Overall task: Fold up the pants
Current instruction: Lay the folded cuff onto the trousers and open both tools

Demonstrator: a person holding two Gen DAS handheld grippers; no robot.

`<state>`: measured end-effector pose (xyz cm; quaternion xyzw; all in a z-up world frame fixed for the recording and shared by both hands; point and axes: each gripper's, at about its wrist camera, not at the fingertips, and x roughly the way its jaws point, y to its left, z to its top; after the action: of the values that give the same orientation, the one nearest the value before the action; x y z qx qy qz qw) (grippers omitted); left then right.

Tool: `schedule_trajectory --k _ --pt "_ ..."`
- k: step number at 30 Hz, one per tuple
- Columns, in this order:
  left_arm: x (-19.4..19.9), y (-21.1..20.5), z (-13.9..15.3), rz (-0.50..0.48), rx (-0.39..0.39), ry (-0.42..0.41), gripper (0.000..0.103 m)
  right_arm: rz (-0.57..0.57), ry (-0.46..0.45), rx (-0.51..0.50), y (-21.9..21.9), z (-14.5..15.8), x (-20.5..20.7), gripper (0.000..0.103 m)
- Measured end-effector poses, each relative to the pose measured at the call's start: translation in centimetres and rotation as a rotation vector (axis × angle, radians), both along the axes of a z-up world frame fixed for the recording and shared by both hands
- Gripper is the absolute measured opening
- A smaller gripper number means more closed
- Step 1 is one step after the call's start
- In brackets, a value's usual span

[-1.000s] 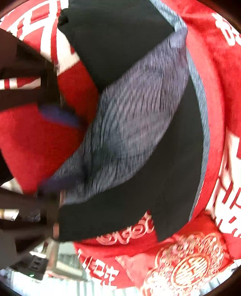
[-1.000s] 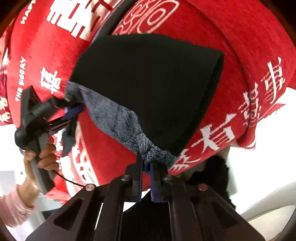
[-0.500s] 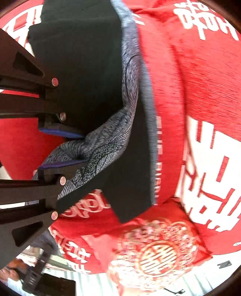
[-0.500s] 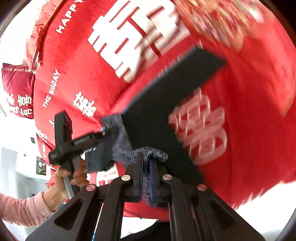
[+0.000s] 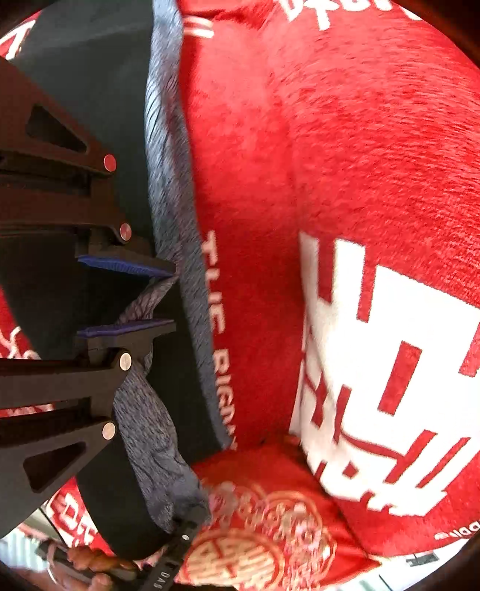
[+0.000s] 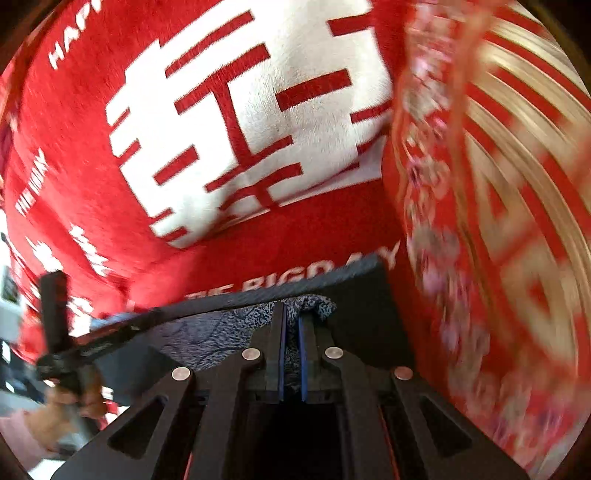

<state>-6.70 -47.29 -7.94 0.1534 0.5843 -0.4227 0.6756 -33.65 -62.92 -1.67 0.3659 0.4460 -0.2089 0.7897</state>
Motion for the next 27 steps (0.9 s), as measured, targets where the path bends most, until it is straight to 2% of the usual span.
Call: schedule_trajectory --k 1,2,3,4,5,6,7,11,12,14,16,19,21,22,24,27 --pt "0.0 -0.1 0.0 0.004 0.016 -0.028 0.049 0.009 0.032 -0.021 -0.6 -0.5 0.7 0.009" --pt "0.0 -0.1 0.1 0.013 0.027 -0.058 0.076 0.009 0.056 -0.029 -1.0 -0.8 1.1 0.010" --pt "0.0 0.1 0.5 0.029 0.023 -0.095 0.081 0.009 0.079 -0.021 -1.5 -1.3 1.4 0.014" --pt "0.0 0.3 0.7 0.032 0.019 -0.111 0.082 0.008 0.086 -0.007 -1.8 -1.6 1.5 0.025" --pt "-0.1 0.4 0.7 0.023 0.024 -0.115 0.082 0.005 0.086 0.003 -2.1 -1.6 1.5 0.051" --pt "-0.3 0.5 0.8 0.013 0.037 -0.118 0.082 -0.002 0.079 -0.014 -2.1 -1.2 1.4 0.069" --pt "-0.6 0.6 0.8 0.007 0.046 -0.123 0.082 -0.009 0.064 -0.066 -2.0 -0.3 1.2 0.082" --pt "-2.6 0.7 0.4 -0.044 0.075 -0.127 0.082 0.008 0.008 -0.101 -1.1 2.3 0.8 0.081" --pt "-3.3 0.5 0.1 -0.061 0.083 -0.126 0.082 0.009 0.008 -0.096 -0.7 2.4 0.6 0.077" --pt "-4.7 0.0 -1.0 -0.093 0.109 -0.126 0.082 0.028 0.055 -0.076 0.6 1.3 0.6 0.043" --pt "-5.7 -0.8 -2.1 -0.107 0.123 -0.122 0.082 0.062 0.140 -0.056 1.6 -1.1 0.8 0.036" --pt "-5.9 -2.1 -3.7 -0.096 0.142 -0.148 0.082 0.048 0.206 0.005 1.4 -5.1 0.9 0.035" --pt "-5.4 -2.7 -4.7 -0.072 0.156 -0.157 0.082 0.021 0.245 -0.015 0.7 -6.7 0.9 0.034" --pt "-5.1 -3.0 -5.1 -0.061 0.158 -0.158 0.082 0.000 0.260 -0.023 0.1 -7.4 0.9 0.031" --pt "-4.6 -3.7 -5.6 -0.056 0.160 -0.180 0.084 -0.026 0.228 -0.032 -0.9 -7.7 1.1 0.031" --pt "-4.0 -4.6 -5.9 -0.044 0.164 -0.195 0.087 -0.017 0.233 -0.059 -1.8 -7.5 2.1 0.033"
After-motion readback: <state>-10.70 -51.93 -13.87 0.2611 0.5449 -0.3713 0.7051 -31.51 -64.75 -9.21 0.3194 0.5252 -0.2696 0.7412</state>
